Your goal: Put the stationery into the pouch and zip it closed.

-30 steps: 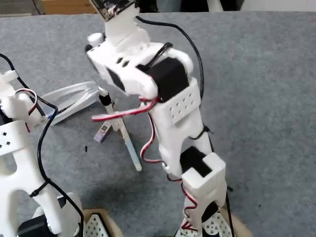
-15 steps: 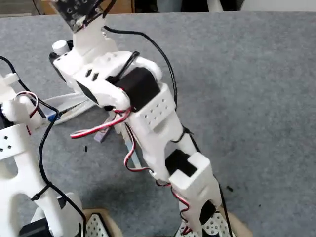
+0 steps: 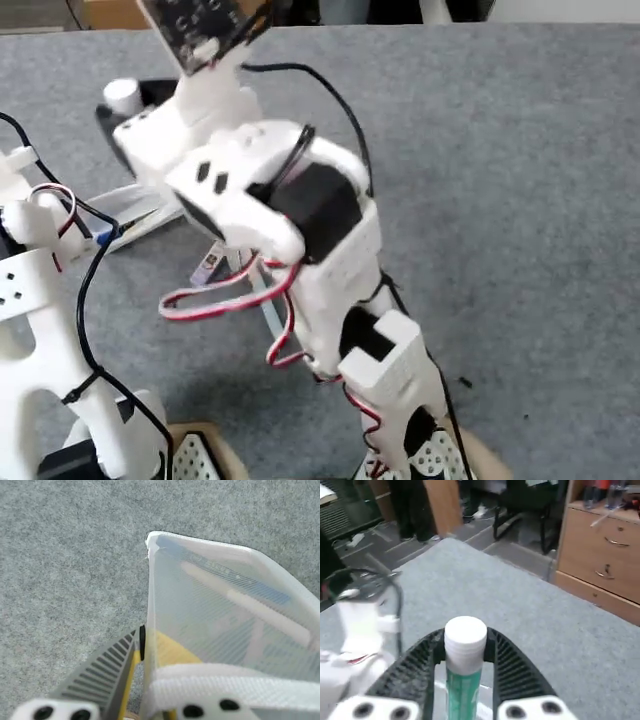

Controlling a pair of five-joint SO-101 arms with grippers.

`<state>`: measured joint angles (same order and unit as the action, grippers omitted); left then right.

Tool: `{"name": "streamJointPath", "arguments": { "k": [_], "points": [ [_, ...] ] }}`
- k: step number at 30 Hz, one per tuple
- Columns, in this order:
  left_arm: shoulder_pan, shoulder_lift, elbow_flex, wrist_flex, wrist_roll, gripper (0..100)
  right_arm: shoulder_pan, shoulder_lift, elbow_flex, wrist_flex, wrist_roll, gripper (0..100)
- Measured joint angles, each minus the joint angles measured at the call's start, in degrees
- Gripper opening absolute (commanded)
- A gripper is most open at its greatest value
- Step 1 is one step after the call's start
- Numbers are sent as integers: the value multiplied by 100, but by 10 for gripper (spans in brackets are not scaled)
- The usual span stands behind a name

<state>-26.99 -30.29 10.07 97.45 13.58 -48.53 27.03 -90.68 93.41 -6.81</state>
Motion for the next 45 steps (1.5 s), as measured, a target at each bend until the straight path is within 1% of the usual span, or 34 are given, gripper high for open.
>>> {"name": "streamJointPath", "arguments": {
  "k": [2, 9, 12, 23, 31, 38, 45],
  "points": [
    [0, 0, 0, 0, 0, 29, -105, 0, -26, 18, 53, 12],
    [0, 0, 0, 0, 0, 29, -114, 220, -132, 105, 97, 12],
    [-105, 0, 0, -18, 0, 29, -114, 334, -132, 132, 114, 12],
    [-141, 0, -18, -18, 9, 29, -114, 396, -316, 273, 686, 12],
    [-193, 0, -26, -18, 9, 29, -123, 941, -325, 264, 686, 12],
    [-246, 0, -26, -18, 9, 29, 88, 1090, -352, 35, 677, 12],
    [-246, 0, -26, 0, 26, 29, 88, 1046, -404, 527, 668, 12]
  ]
}}
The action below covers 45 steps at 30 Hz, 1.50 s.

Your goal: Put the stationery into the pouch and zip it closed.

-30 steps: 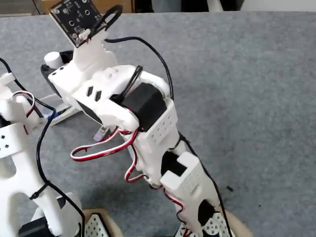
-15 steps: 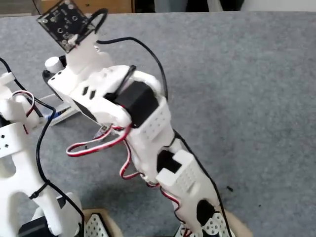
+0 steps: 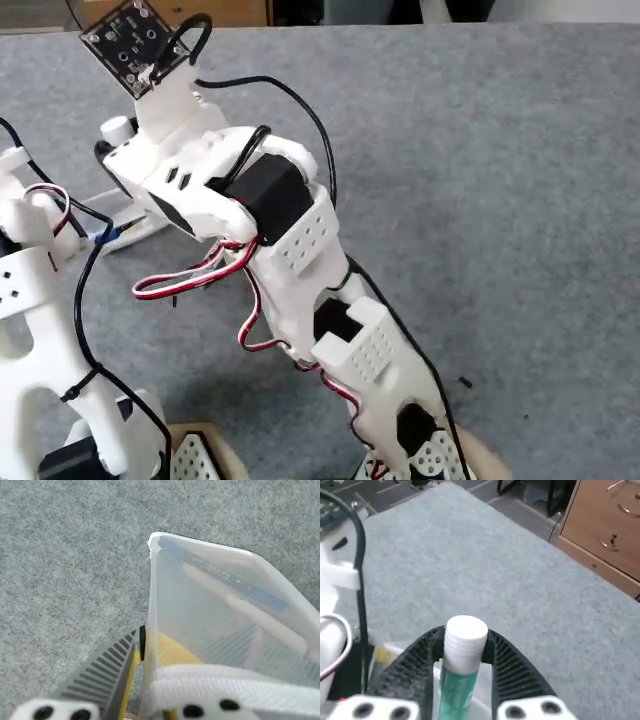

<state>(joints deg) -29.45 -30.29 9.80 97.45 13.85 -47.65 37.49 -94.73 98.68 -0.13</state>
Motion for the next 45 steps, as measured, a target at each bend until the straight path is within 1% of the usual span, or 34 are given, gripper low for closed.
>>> {"name": "streamJointPath", "arguments": {
  "k": [14, 19, 24, 31, 41, 45],
  "points": [
    [-53, -18, 0, 0, 0, 29, 0, -413, -18, 220, 26, 12],
    [-62, -18, 0, -9, 0, 29, -193, -431, -9, -290, 35, 12],
    [-62, -9, -26, -9, 0, 29, -141, -387, -9, -738, -176, 12],
    [-62, 26, -185, 9, 18, 29, 53, 18, -9, -835, -721, 12],
    [-97, 290, -185, 9, 18, 29, 53, 62, -9, -888, -774, 12],
    [-97, 290, -185, 9, 18, 29, 53, 62, -9, -607, -782, 12]
  ]
}}
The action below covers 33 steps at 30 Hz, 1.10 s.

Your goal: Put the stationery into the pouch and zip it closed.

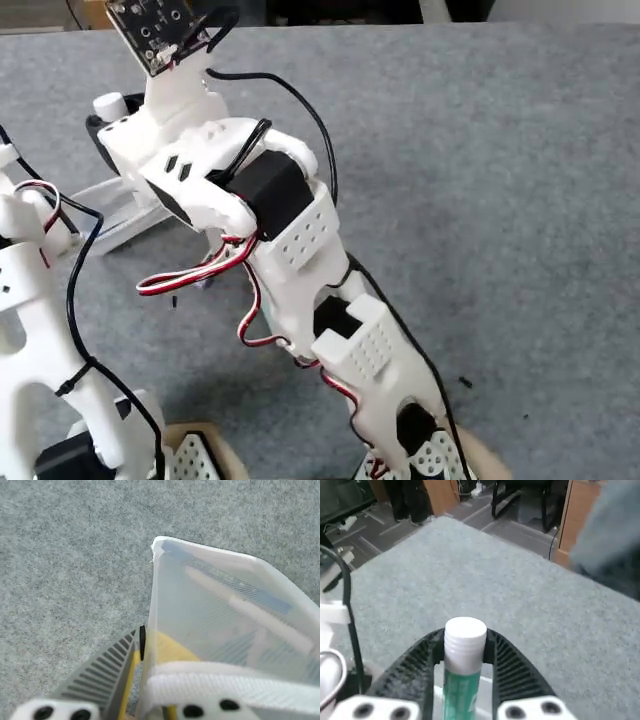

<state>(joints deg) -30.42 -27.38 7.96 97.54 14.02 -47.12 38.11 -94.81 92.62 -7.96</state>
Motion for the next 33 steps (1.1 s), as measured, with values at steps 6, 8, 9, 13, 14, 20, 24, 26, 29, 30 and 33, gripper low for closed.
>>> {"name": "streamJointPath", "arguments": {
  "k": [6, 8, 9, 13, 14, 20, 24, 26, 29, 30, 33],
  "points": [
    [0, 0, 0, 0, 0, 29, -141, -9, 0, 501, 765, 62],
    [0, 0, 0, 0, 0, 29, -211, -9, 0, 598, 897, 74],
    [0, 0, 0, 0, 0, 29, -220, -9, 0, 615, 941, 69],
    [0, 0, 0, 0, 0, 29, -185, -9, 0, 659, 993, 27],
    [0, 0, 0, 0, 0, 29, -185, -9, 0, 659, 993, 17],
    [0, 0, 0, 0, 0, 29, -229, -9, 0, 659, 1363, 12],
    [0, 0, 0, 0, 0, 29, -229, -88, 0, 668, 1574, 12],
    [0, 0, 0, 0, 0, 29, -158, -220, 0, 668, 1582, 12],
    [-9, 0, 0, 0, 0, 29, 167, -466, 0, 756, 1591, 12],
    [-9, 0, 0, 0, 0, 29, 316, -536, 0, 791, 1591, 12],
    [-9, 0, 0, 0, 0, 29, 888, -703, 0, 809, 1591, 12]
  ]
}}
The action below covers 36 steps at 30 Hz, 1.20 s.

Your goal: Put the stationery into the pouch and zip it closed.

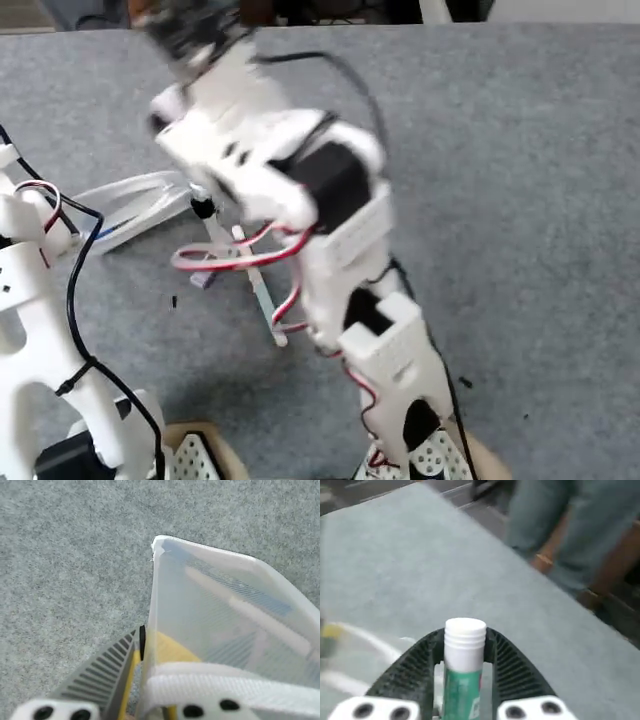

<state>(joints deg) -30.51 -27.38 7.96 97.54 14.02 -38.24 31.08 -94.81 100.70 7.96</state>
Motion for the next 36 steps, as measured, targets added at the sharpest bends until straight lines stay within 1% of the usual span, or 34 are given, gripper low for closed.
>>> {"name": "streamJointPath", "arguments": {
  "k": [7, 10, 13, 17, 26, 29, 32, 36],
  "points": [
    [-9, 0, 0, 0, 0, 29, 1477, -44, 123, 26, 0, 12],
    [-9, 0, -9, 0, 0, 29, 1881, -44, 659, 26, 0, 12],
    [-9, 0, -18, 0, 0, 29, 2154, -62, 1495, 26, 0, 12],
    [-9, 0, -18, 0, 0, 29, 2303, -475, 2708, 26, 0, 12],
    [-9, 0, -18, 0, 0, 29, 2295, -2277, 6075, -62, 0, 15],
    [-9, 0, -18, 0, 0, 29, 2295, -2549, 7314, -484, 0, 15],
    [-9, 0, -18, 0, 0, 29, 2295, -2734, 8501, -1143, 0, 15],
    [-9, 0, -18, 0, 0, 29, 2295, -2831, 9618, -1996, 9, 15]
  ]
}}
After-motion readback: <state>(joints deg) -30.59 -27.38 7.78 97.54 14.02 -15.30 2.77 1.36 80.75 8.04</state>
